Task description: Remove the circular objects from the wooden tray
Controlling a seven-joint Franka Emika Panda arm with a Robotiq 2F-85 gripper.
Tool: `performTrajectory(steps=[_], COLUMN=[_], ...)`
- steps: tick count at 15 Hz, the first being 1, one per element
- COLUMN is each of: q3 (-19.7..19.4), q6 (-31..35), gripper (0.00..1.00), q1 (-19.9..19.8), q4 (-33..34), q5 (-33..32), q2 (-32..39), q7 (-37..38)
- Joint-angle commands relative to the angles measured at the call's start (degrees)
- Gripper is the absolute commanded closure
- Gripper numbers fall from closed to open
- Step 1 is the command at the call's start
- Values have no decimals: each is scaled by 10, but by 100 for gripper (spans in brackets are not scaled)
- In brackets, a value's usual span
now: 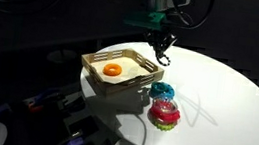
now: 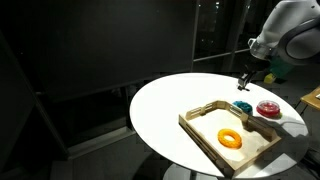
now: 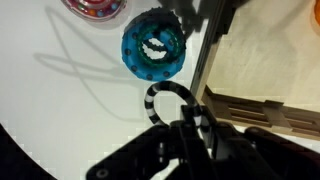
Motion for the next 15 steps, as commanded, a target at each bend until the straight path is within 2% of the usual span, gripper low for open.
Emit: performTrajectory(steps=[1,9,15], q3=[-23,-58,-64], q6=[-13,-12,-16], gripper=[94,95,94], q1=[-2,21,43], q4=[18,28,27], q5=[-63,-167,-163], q2=[12,63,94], q7=[53,150,156])
